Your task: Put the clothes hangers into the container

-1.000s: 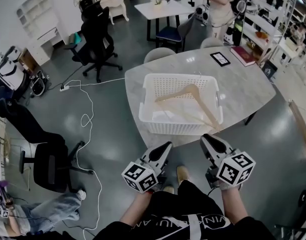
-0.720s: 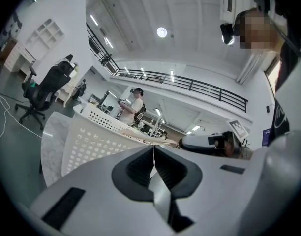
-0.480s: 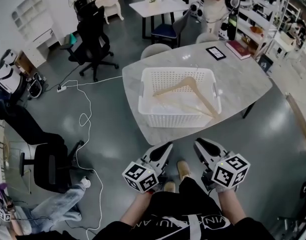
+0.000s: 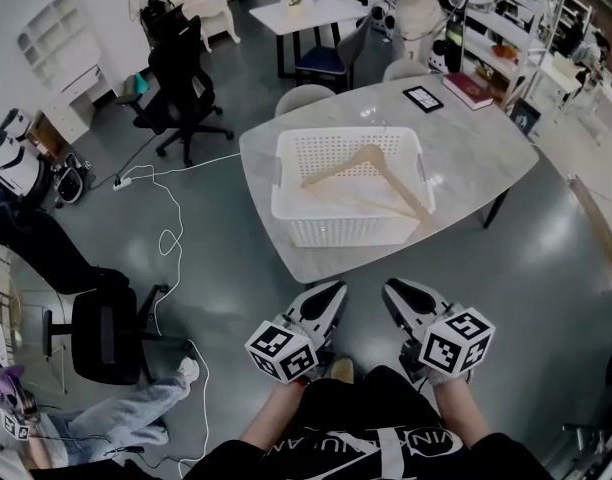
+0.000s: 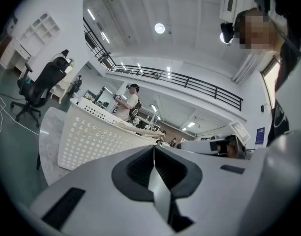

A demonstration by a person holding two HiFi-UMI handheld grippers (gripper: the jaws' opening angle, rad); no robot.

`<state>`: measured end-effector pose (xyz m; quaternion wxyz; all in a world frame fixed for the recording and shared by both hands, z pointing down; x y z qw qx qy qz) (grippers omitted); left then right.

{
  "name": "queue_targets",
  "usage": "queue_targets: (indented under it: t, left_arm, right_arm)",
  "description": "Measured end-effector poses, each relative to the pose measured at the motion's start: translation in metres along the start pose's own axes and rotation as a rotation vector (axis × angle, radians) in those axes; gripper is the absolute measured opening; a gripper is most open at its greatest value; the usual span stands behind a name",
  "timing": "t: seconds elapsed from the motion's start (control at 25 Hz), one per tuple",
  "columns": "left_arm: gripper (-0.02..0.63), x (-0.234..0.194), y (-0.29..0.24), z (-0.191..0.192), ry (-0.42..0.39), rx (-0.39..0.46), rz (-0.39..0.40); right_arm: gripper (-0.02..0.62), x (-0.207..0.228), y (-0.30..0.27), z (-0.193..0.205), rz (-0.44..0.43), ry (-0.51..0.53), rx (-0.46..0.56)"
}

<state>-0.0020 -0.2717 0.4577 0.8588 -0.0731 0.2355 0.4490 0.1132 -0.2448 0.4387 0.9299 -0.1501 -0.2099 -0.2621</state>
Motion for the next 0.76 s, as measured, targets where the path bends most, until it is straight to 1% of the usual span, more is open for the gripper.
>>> queue_targets:
  t: [0.2, 0.4, 0.76]
  left_arm:
    - [0.011, 0.011, -0.001, -0.004, -0.024, 0.009, 0.000]
    - [0.011, 0.037, 0.000, 0.010, -0.031, -0.016, 0.016]
    - [0.011, 0.081, 0.022, 0.034, -0.027, -0.026, -0.003]
  right_arm:
    - [0.058, -0.006, 0.007, -0.004, -0.029, 0.011, 0.010]
    - [0.058, -0.008, 0.026, 0.005, -0.037, -0.004, 0.004]
    - [0.058, -0.023, 0.066, 0.028, -0.065, -0.022, -0.021]
Point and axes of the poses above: the fingertips, and each gripper's own axes: y backward along the fingers, x to its right, z out of its underside, the point moved 3 cm from there along y, backward along the fingers, and after that the axes turned 6 degrees about x, right-handed, at the moved point
